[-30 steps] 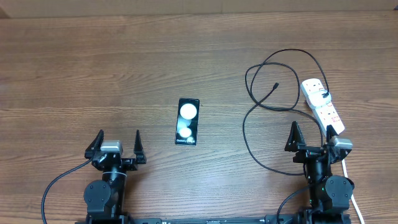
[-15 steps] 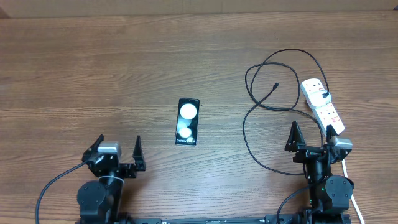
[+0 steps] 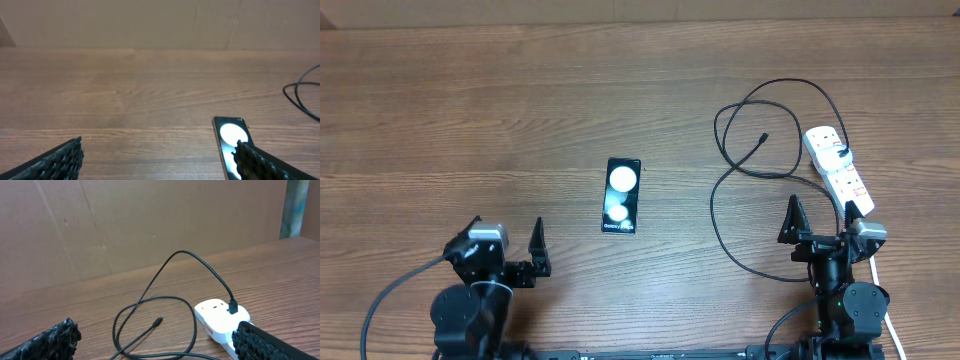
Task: Plug charger to phone and switch on socket
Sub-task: 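Move the left gripper forward over the black phone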
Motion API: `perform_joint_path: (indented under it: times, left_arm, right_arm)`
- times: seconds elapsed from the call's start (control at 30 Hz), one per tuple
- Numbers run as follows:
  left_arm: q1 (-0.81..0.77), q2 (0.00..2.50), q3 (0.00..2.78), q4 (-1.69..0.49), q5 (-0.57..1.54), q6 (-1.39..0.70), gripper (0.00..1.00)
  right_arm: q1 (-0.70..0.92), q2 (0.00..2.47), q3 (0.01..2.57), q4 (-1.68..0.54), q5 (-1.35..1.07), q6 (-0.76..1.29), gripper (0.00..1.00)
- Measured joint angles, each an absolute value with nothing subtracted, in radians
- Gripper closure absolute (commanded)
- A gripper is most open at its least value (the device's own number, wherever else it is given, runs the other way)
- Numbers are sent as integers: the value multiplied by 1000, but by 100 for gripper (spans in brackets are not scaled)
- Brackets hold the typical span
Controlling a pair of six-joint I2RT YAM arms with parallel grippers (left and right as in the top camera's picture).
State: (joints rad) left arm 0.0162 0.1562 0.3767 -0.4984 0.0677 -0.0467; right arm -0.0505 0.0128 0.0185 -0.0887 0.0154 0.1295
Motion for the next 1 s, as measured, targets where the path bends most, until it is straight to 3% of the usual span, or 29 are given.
perform_joint_path:
  times: [0.57,0.77,1.0]
  left_arm:
    - [-15,757,967,-790,183,-130,0]
    - [-169,1024,1187,-876,194,-163,0]
    - [-379,1269,1301,-925,54,-260,0]
  right_arm:
    - [-51,12,18,-89,16,130,0]
    - [-51,12,19,-88,15,130,0]
    - [-51,12,18,-88,15,129,0]
